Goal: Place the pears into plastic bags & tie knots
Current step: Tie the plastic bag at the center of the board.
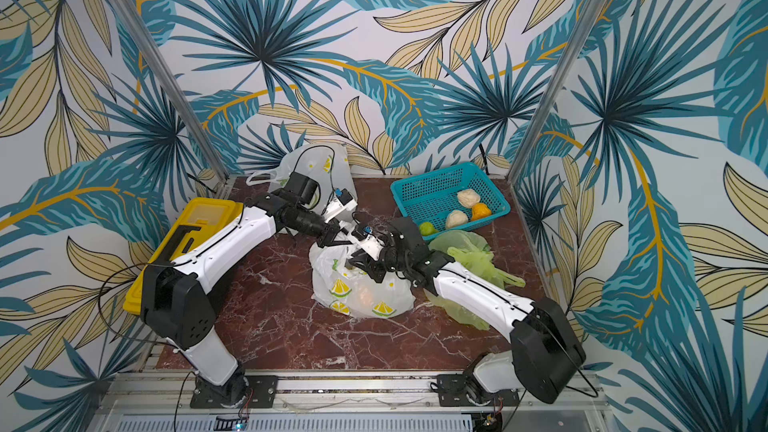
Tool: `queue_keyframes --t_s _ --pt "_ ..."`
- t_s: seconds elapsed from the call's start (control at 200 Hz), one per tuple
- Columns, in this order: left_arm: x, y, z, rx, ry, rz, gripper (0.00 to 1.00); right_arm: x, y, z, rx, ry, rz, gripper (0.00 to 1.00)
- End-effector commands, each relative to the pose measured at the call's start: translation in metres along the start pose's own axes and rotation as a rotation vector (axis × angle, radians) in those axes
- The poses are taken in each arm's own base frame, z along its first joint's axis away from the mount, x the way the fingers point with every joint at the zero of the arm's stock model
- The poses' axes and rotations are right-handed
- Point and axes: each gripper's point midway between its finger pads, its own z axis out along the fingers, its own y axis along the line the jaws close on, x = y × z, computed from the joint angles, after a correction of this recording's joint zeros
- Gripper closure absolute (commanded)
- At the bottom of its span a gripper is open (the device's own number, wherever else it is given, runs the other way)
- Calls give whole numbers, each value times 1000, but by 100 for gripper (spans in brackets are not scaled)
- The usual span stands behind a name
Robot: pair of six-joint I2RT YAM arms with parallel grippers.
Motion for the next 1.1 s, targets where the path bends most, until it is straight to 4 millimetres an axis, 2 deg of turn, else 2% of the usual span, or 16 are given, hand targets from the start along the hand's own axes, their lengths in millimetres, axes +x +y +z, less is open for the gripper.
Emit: queue_keyframes --t_s 0.0,0.06,0.115,0.195,0.205,0.24,0.356,0.636,0.701,0.736,0.836,0.886,0.941,1.026,1.097 --pt "-25 -14 -22 -23 -100 93 100 -8 4 -30 18 -13 23 57" --pt "-26 -17 -22 -16 -113 100 100 -17 2 -40 29 -28 33 50" --pt "-27 -19 -21 -7 -116 104 100 -20 -8 -41 70 -19 47 46" --pt "-27 -23 -19 7 -115 109 100 -19 -20 -36 107 20 37 41" --pt "-27 -23 -18 9 -115 111 100 -13 -21 -34 107 49 47 40" --pt "-27 -26 -18 16 -115 115 100 -10 -26 -30 118 73 48 39" --pt "-25 -33 -18 39 -117 128 100 -20 -38 -21 124 79 43 33" --pt "-22 -45 -17 84 -117 146 100 -18 -53 3 103 145 3 31" --pt "-22 -47 -17 91 -119 147 100 -17 -52 8 80 152 6 34" --pt "-23 -47 -18 92 -121 145 100 -16 -53 11 76 156 12 39" --pt "-24 -47 -19 93 -122 118 99 -13 -61 16 111 143 48 63" --pt "-24 -47 -21 99 -126 101 94 -18 -66 16 138 101 53 80" --pt "-24 -49 -25 128 -138 81 87 -26 -70 15 170 33 50 91" --pt "-24 -52 -34 165 -157 50 76 -38 -73 12 203 -75 47 99" --pt "-21 -56 -41 200 -173 39 65 -48 -73 8 217 -147 46 100"
